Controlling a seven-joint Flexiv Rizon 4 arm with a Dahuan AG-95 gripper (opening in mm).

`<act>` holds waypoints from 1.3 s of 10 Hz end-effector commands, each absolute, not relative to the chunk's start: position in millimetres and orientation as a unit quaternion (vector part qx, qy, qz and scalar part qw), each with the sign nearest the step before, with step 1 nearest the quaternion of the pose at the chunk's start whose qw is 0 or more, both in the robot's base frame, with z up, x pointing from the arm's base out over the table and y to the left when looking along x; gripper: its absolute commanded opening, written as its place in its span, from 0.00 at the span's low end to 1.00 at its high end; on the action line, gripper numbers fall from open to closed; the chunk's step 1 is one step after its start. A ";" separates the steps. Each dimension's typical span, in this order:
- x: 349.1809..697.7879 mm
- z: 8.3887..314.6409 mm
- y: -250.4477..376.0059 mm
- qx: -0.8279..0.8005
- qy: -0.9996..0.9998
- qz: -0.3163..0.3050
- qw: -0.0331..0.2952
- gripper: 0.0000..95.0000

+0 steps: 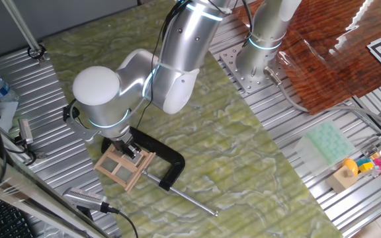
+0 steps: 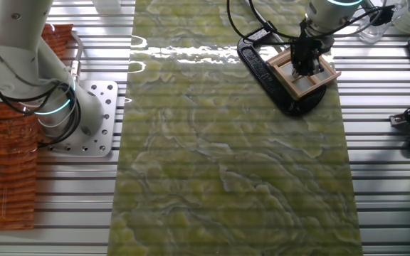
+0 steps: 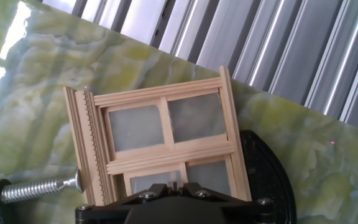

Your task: Open a sliding window

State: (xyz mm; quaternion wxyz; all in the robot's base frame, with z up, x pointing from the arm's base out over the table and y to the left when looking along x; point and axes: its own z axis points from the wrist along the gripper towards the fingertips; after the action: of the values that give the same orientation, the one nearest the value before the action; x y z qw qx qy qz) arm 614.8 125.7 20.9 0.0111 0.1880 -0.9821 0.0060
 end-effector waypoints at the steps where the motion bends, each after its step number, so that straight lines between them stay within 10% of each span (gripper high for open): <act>1: 615.7 20.9 124.3 0.188 -0.982 0.006 0.011 0.00; 13: 621.0 22.9 109.7 0.196 -0.980 0.006 0.012 0.00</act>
State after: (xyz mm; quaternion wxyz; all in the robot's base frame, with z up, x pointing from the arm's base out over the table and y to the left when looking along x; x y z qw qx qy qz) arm 621.4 108.1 22.7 0.0113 0.1968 -0.9804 0.0068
